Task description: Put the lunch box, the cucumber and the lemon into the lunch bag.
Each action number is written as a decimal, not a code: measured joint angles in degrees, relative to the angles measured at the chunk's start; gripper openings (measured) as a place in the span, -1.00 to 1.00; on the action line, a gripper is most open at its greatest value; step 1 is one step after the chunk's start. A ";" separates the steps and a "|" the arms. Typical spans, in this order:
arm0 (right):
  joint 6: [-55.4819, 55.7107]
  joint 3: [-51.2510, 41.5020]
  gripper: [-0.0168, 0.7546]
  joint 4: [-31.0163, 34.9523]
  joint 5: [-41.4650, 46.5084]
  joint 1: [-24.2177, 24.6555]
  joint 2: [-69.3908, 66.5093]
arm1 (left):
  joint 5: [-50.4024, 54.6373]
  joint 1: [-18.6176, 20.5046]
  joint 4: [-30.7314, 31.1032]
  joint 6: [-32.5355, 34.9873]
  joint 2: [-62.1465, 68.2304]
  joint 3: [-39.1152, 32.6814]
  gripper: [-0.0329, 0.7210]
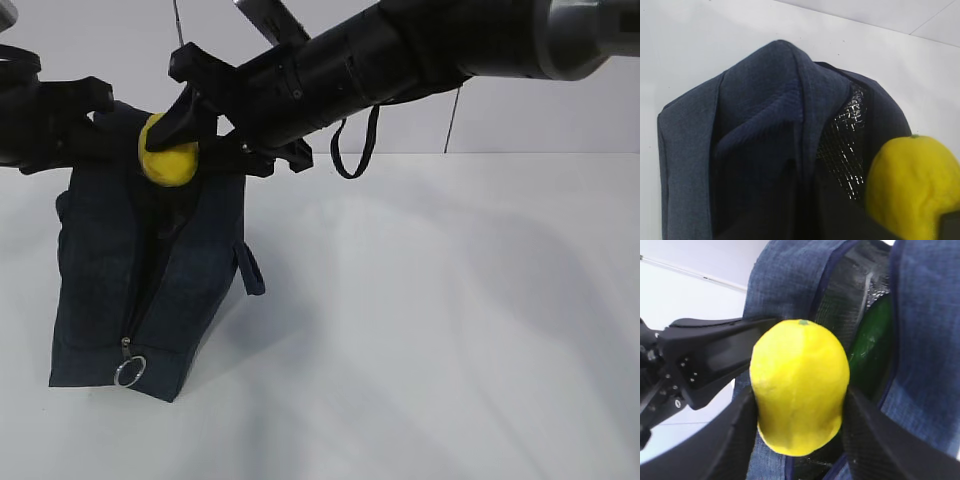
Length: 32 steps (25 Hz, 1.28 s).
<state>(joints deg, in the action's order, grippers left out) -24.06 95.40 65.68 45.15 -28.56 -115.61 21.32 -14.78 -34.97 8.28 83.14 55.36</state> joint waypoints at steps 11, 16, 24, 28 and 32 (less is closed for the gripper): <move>-1.67 0.00 0.12 3.95 -0.22 -0.13 -1.19 | 0.00 0.00 0.00 0.00 0.00 0.00 -0.90; -2.69 0.00 0.12 4.43 -0.22 -0.13 -1.19 | 0.00 0.00 0.00 0.00 0.00 0.00 -0.90; -9.34 0.00 0.28 4.43 -0.12 -0.26 -1.19 | 0.00 0.00 0.00 0.00 0.00 0.00 -0.90; -11.00 0.00 0.51 4.43 -0.12 -0.37 -1.19 | 0.00 0.00 0.00 0.00 0.00 0.00 -0.90; -11.36 0.00 0.55 5.13 0.23 -0.44 -1.19 | 0.00 0.00 0.00 0.00 0.00 0.00 -0.90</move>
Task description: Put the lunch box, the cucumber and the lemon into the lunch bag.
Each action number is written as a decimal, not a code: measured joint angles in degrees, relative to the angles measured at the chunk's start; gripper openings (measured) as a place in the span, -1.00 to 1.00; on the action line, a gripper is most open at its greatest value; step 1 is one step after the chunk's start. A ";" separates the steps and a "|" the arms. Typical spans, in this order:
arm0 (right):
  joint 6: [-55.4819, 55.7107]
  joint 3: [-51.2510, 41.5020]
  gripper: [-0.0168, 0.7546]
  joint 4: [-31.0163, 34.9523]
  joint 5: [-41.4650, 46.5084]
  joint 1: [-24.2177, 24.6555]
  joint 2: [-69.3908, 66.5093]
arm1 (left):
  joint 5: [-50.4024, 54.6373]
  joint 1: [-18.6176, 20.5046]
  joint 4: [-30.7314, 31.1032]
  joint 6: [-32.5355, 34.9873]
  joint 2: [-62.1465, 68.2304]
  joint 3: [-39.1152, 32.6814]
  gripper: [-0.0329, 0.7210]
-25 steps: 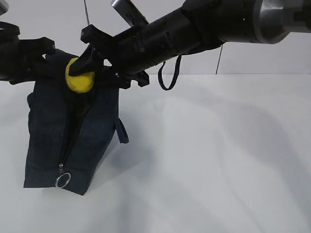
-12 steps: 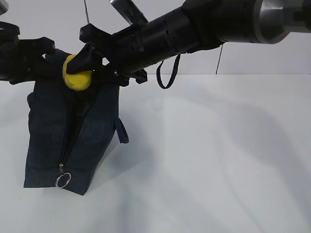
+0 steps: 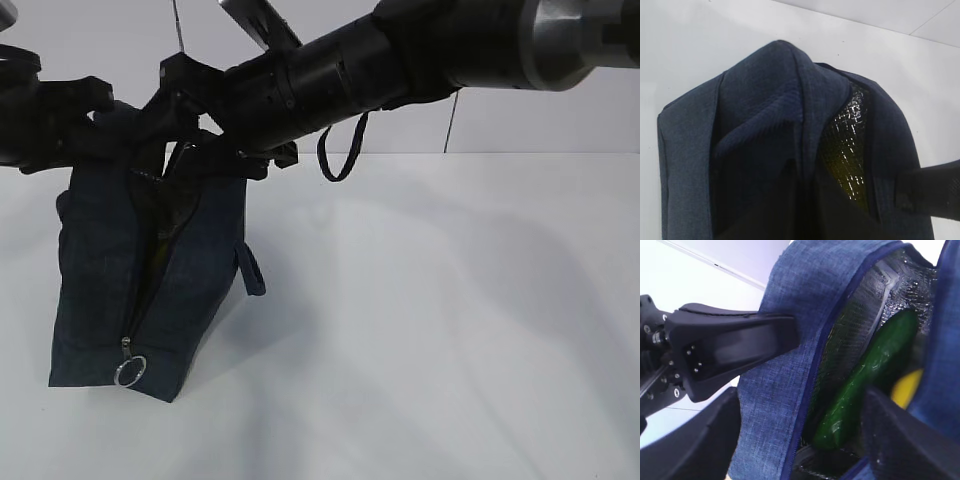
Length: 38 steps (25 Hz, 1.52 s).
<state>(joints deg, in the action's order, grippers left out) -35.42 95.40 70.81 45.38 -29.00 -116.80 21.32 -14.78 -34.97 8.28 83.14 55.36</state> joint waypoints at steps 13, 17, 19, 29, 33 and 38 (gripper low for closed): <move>1.19 0.05 0.42 2.60 20.46 10.90 0.00 | 0.00 0.00 -0.03 0.00 0.00 0.00 -0.90; 2.18 0.05 0.35 -1.81 22.55 13.89 0.00 | 0.00 0.00 -0.35 0.00 0.00 0.00 -0.90; 2.31 0.05 0.33 -2.18 22.78 14.17 0.00 | 0.00 0.00 -0.35 0.00 0.00 0.00 -0.90; 9.22 0.05 0.15 -13.53 19.13 12.69 0.00 | 0.34 0.00 -0.44 0.00 0.00 0.00 -0.90; 10.05 0.05 0.13 -15.29 14.11 9.35 0.00 | 0.67 0.00 -0.44 0.00 0.00 0.00 -0.90; 10.13 0.05 0.13 -14.92 6.00 7.33 0.00 | 0.78 0.00 -0.44 0.00 0.00 0.00 -0.90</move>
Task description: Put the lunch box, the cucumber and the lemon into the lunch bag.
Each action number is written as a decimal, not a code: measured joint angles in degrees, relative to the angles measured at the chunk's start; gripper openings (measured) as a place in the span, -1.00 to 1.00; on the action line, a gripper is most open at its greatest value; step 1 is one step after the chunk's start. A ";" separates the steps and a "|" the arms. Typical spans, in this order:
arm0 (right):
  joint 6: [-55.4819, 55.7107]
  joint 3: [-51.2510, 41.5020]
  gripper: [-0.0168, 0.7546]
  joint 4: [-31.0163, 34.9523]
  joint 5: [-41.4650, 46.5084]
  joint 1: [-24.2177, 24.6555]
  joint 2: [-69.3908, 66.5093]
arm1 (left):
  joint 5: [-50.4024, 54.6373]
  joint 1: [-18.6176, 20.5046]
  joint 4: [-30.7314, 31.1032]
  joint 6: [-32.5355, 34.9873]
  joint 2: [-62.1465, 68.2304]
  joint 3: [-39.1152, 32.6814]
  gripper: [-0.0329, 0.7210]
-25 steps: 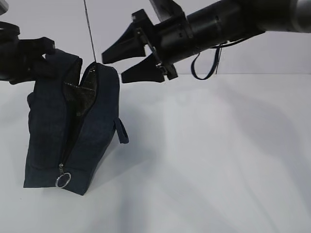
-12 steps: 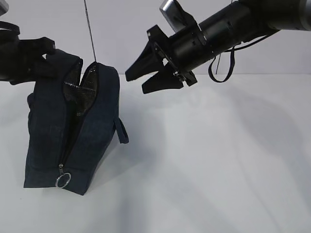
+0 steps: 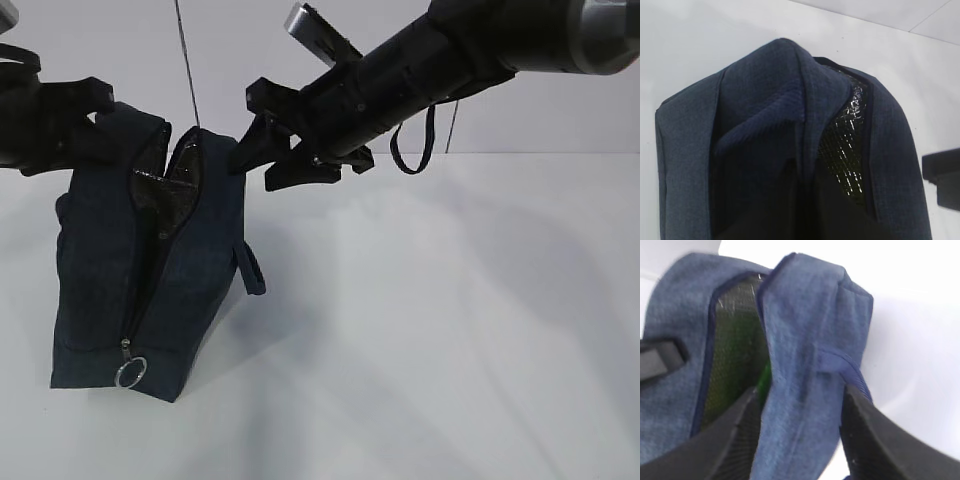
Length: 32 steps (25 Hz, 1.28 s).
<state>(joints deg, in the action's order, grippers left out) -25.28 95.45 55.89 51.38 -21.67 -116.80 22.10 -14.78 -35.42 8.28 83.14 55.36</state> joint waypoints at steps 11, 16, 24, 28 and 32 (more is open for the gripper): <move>-6.25 0.00 0.11 11.38 -3.89 0.00 -3.87 | 0.10 0.00 -0.22 0.00 0.00 0.00 -0.90; -7.78 0.00 -0.16 13.77 -3.75 0.00 -4.80 | 0.07 0.00 -0.34 0.00 0.00 0.00 -0.90; -9.61 0.00 -0.83 13.96 -4.10 0.00 -4.80 | 0.07 0.00 -0.34 0.00 0.00 0.00 -0.90; -10.16 0.00 -0.90 13.96 -3.98 0.00 -4.80 | 0.49 0.00 -1.09 0.00 0.00 0.00 -0.90; -9.43 0.00 -0.90 12.11 -3.26 0.00 -4.68 | 0.87 -0.32 -2.36 0.00 -0.23 0.00 -0.90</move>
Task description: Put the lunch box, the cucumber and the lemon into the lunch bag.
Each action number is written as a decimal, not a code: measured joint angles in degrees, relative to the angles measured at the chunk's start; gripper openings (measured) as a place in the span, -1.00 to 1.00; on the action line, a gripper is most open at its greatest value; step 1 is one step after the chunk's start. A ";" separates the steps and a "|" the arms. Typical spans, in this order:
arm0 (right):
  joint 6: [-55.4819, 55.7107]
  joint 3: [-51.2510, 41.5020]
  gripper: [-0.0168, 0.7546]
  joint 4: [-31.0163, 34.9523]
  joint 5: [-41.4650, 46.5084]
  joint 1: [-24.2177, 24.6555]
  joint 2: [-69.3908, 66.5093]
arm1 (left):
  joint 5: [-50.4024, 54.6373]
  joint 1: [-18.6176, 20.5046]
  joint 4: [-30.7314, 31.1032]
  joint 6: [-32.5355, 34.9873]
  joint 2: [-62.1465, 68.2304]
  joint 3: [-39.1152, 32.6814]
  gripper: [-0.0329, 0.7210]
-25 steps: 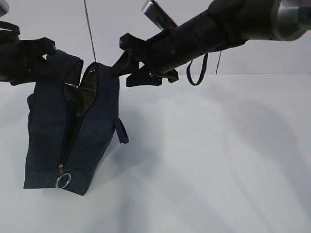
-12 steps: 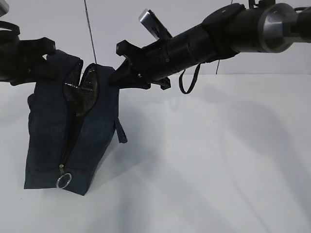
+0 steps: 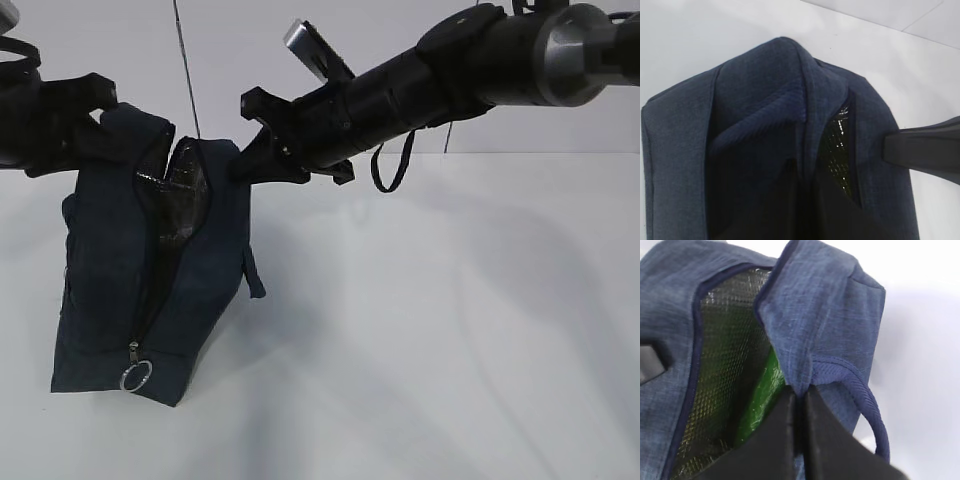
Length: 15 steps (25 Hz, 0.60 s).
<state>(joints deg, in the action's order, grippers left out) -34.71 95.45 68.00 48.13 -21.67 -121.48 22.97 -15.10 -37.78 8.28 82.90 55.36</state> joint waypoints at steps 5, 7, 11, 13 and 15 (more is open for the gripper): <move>2.95 0.00 -0.90 -7.47 1.04 0.00 3.07 | -0.11 -3.09 -0.34 0.00 -0.59 0.00 -0.90; 4.69 0.00 -0.90 -10.30 1.61 0.00 5.06 | -1.35 -4.81 -1.62 0.00 -0.59 0.00 -0.90; 9.54 0.00 -0.90 -17.59 3.45 0.00 9.17 | -4.92 -8.87 -4.77 0.00 -0.59 0.00 -0.90; 12.76 0.00 -0.90 -22.57 4.28 0.00 10.76 | -6.33 -10.74 -5.78 0.00 -0.59 0.00 -0.90; 15.66 0.00 -0.90 -28.06 5.00 0.00 12.24 | -7.80 -12.44 -7.05 0.00 -0.59 0.00 -0.90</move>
<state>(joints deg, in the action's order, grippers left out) -19.05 95.45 39.94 53.13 -21.67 -109.23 15.18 -27.54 -44.83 8.28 82.31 55.36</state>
